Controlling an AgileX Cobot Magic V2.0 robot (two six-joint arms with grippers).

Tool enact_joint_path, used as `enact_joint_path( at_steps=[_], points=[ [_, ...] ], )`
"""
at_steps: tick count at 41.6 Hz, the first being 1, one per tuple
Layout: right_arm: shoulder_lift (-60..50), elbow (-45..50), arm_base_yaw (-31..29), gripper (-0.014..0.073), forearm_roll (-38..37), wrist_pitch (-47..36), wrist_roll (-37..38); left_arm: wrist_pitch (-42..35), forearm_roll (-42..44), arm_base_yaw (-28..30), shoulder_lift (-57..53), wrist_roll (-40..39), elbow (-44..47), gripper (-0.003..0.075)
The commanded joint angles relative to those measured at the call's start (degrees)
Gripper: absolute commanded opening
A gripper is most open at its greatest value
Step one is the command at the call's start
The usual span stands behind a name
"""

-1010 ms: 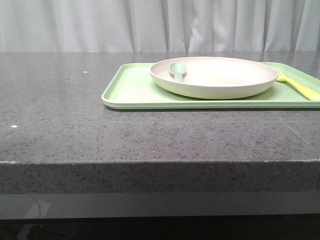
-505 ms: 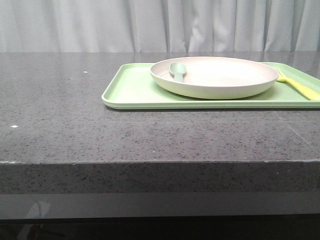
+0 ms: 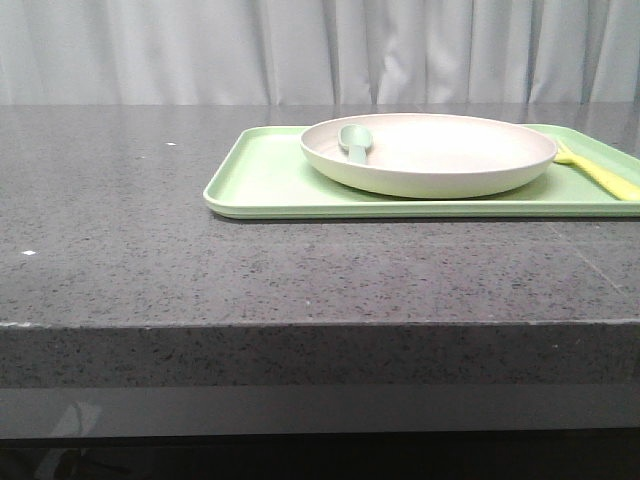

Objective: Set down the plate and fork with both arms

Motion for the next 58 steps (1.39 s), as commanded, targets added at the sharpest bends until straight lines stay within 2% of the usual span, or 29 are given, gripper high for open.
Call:
enact_joint_path(
  at_steps=[1,9,15,23,28,32,42,48,58],
  points=[
    [0.1,-1.2,0.0,-0.0067,-0.3,-2.6,0.2,-4.2,-1.3,0.3,0.0,-0.7,-1.8,-0.0020],
    [0.1,-1.2,0.0,-0.0067,-0.3,-2.6,0.2,-4.5,-1.5,0.1,-0.3,-0.7,-1.5,-0.0020],
    [0.1,-1.2,0.0,-0.0067,-0.3,-2.5,0.2,-7.0,-1.5,1.0,-5.4,-0.7,2.0,-0.0020],
    [0.1,-1.2,0.0,-0.0067,-0.3,-2.5,0.2,-16.8,3.5,8.0,-18.8,-0.6,13.3,-0.0020],
    [0.1,-1.2,0.0,-0.0067,-0.3,-2.5,0.2,-19.2,3.5,11.8,-26.5,-0.6,20.9,-0.0020],
    [0.1,-1.2,0.0,-0.0067,-0.3,-2.5,0.2,-21.6,3.9,13.8,-31.8,-0.6,26.9,-0.0020],
    [0.1,-1.2,0.0,-0.0067,-0.3,-2.5,0.2,-34.2,3.7,15.9,-42.2,-0.6,40.9,-0.0020],
    [0.1,-1.2,0.0,-0.0067,-0.3,-2.5,0.2,-36.8,2.7,16.8,-46.2,-0.6,45.0,-0.0020],
    [0.1,-1.2,0.0,-0.0067,-0.3,-2.4,0.2,-38.7,2.6,16.7,-45.9,-0.6,47.1,-0.0020]
  ],
)
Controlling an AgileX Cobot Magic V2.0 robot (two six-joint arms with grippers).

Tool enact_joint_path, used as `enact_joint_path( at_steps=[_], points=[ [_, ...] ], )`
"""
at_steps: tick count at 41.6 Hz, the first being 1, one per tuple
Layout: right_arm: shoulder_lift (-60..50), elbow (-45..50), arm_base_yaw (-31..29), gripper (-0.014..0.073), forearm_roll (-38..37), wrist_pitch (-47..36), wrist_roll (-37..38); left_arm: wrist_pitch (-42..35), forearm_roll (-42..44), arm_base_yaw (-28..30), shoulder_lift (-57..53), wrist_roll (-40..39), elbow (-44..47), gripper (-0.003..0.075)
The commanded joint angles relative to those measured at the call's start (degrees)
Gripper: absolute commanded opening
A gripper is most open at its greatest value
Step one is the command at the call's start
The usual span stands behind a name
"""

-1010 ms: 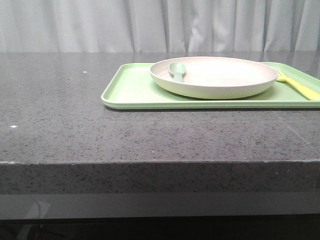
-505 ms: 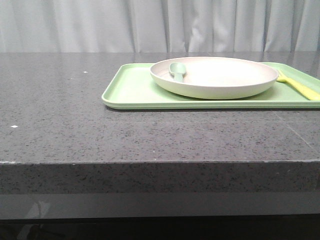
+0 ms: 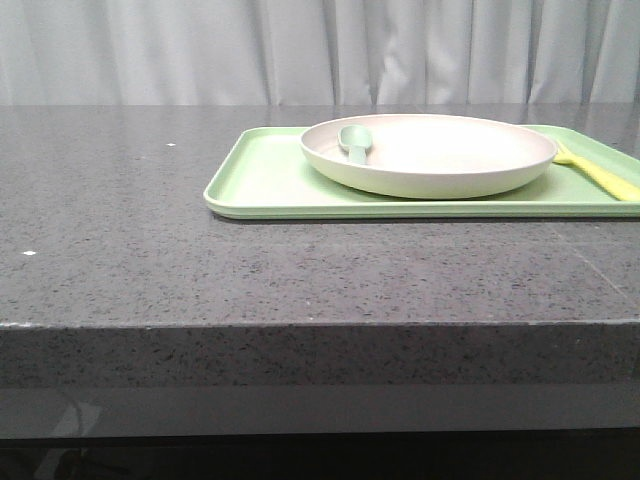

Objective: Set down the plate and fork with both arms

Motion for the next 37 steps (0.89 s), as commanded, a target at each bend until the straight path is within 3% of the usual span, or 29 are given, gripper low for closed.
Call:
enact_joint_path(
  at_steps=[1,10,18,37],
  points=[
    [0.1,-1.2,0.0,-0.0067,-0.2,-2.8,0.1,-5.5,-0.6,0.1,-1.3,-0.5,-0.8,-0.0020],
    [0.1,-1.2,0.0,-0.0067,-0.2,-2.8,0.1,-5.7,-0.6,0.1,-1.3,-1.0,0.2,-0.0020],
    [0.1,-1.2,0.0,-0.0067,-0.2,-2.8,0.1,-6.1,8.5,0.0,-1.4,-12.7,0.7,-0.0020],
    [0.1,-1.2,0.0,-0.0067,-0.2,-2.8,0.1,-9.6,7.2,0.0,-1.4,-12.7,0.7,-0.0020]
  ],
)
